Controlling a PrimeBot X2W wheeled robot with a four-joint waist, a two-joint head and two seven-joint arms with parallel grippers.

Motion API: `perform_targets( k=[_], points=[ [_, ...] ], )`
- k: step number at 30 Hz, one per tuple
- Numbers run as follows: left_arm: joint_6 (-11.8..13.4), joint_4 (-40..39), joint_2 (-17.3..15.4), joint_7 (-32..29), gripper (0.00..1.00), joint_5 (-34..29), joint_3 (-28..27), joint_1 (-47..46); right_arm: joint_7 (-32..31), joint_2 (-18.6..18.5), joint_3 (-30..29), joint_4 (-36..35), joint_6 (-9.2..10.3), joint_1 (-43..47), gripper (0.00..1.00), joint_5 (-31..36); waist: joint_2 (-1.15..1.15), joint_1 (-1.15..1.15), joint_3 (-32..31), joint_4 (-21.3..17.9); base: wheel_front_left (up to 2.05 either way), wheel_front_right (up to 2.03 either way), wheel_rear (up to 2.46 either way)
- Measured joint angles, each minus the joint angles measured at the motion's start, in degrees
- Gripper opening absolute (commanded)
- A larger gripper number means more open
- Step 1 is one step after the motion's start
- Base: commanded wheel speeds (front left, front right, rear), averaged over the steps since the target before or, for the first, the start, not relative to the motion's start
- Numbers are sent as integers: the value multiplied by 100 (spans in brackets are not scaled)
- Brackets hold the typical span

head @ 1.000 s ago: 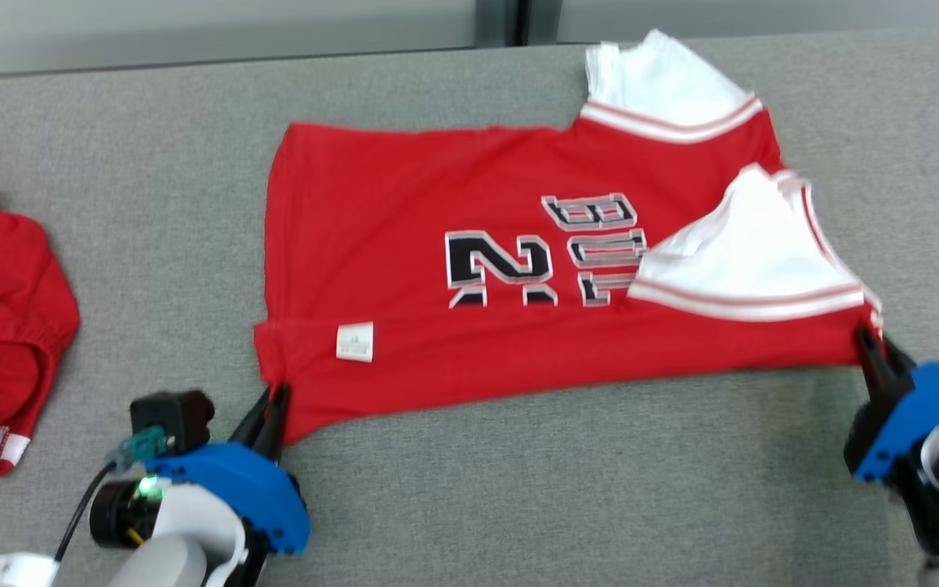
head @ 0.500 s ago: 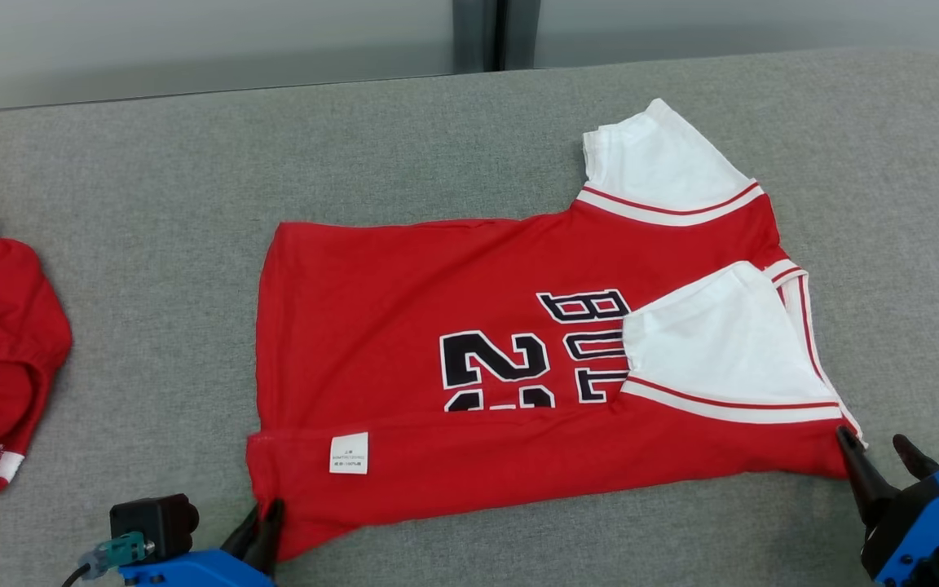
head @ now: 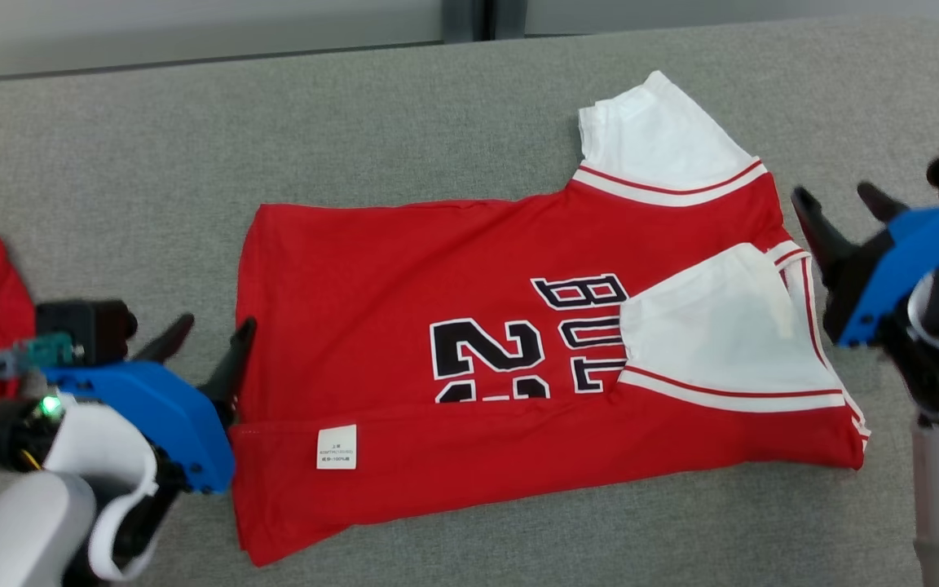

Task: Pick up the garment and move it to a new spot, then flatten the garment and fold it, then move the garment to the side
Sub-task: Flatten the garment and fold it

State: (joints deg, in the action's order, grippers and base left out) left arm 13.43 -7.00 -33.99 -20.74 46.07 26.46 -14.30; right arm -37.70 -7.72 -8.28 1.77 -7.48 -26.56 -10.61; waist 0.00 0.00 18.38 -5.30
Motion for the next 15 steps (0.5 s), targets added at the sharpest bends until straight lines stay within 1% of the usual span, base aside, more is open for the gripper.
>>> perform_targets(
  k=[3,6,7,9,10,12,15],
  points=[
    [-321,367,-309,-457,100,-57,0,-742,74,-91,409,697,0,-876,100,-73,0,0,172,-62,0,0,0],
    [-665,608,-420,-876,100,124,-36,-1429,241,-90,742,1396,0,-1621,100,-177,0,0,358,-138,0,0,0],
    [-858,675,-504,-1048,100,165,-7,-1611,334,-89,839,1594,0,-1852,100,-180,0,1,431,-168,0,0,0],
    [-1160,855,-600,-1285,100,325,1,-1876,438,-24,1031,2014,1,-2257,100,-224,0,1,538,-233,0,0,0],
    [-1269,920,-639,-1388,100,427,-22,-2019,503,14,1138,2159,-1,-2459,100,-240,0,0,619,-283,0,0,0],
    [-1450,1099,-661,-1546,100,489,-12,-2340,642,21,1314,2416,0,-2874,100,-259,0,1,765,-327,0,0,0],
    [-1596,1372,-620,-1736,100,590,21,-2609,800,20,1562,2757,0,-3264,100,-268,0,1,955,-384,0,0,0]
  ],
)
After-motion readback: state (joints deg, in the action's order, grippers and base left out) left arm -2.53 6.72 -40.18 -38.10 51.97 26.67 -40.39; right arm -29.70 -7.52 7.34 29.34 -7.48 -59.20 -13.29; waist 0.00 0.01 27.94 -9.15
